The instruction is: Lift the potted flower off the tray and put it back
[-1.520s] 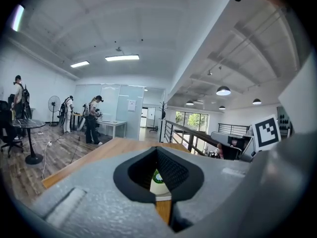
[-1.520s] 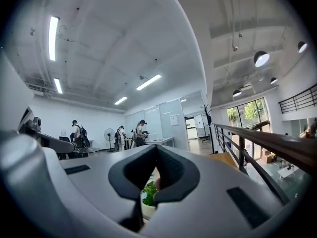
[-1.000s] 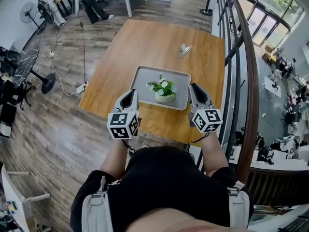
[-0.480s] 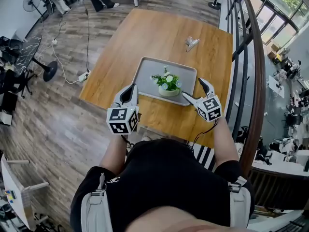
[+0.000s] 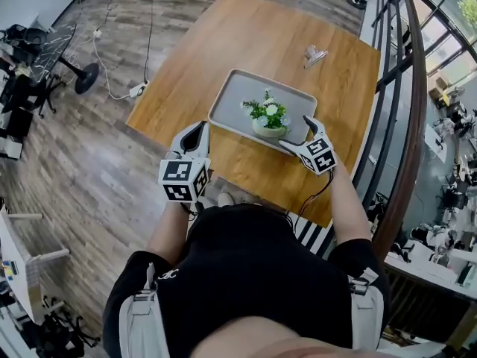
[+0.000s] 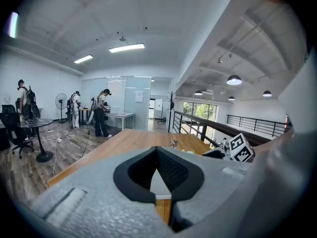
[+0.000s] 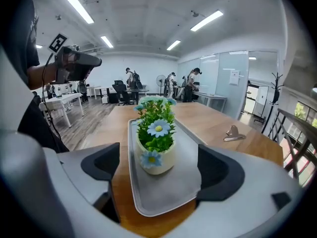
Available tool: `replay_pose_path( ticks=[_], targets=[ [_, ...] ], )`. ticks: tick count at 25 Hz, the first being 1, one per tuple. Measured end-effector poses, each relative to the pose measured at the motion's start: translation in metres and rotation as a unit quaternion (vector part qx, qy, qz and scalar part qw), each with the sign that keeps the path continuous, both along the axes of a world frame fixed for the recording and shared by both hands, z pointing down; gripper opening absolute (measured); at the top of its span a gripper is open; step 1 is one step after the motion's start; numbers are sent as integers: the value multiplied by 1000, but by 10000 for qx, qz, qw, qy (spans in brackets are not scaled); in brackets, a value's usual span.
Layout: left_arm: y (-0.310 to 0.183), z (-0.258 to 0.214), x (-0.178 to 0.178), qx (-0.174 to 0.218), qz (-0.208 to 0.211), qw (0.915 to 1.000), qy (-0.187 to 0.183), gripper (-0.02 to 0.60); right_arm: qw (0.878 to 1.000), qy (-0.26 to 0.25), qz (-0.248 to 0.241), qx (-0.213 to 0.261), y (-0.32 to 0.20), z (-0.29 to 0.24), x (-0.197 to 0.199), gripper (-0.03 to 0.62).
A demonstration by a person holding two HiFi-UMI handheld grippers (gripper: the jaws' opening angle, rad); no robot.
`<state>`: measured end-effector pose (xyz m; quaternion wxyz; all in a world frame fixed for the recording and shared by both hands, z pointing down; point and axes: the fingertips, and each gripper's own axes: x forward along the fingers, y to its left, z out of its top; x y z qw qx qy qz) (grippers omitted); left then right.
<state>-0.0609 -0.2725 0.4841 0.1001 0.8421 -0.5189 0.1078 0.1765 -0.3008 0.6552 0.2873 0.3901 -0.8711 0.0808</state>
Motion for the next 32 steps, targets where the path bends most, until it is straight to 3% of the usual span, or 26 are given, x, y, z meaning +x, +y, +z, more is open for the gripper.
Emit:
replay_pose_path(
  ticks=[13, 32],
  targets=[
    [9, 13, -30, -172, -572, 9979, -243, 12, 9966, 404, -628, -360, -36, 62, -27, 476],
    [22, 20, -52, -232, -870, 9955, -298, 12, 9981, -84, -340, -503, -62, 81, -58, 474]
  ],
)
